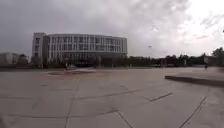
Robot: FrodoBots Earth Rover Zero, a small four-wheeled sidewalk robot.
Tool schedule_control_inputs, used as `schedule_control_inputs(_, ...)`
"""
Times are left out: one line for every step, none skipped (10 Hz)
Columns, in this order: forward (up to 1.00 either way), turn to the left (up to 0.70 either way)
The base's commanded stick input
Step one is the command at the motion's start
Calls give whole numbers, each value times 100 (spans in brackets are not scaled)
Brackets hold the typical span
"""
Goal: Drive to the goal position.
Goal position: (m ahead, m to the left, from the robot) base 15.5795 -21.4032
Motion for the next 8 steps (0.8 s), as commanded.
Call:
schedule_control_inputs(70,-1)
schedule_control_inputs(70,-2)
schedule_control_inputs(70,-6)
schedule_control_inputs(70,-19)
schedule_control_inputs(70,-35)
schedule_control_inputs(70,-31)
schedule_control_inputs(70,-16)
schedule_control_inputs(70,-5)
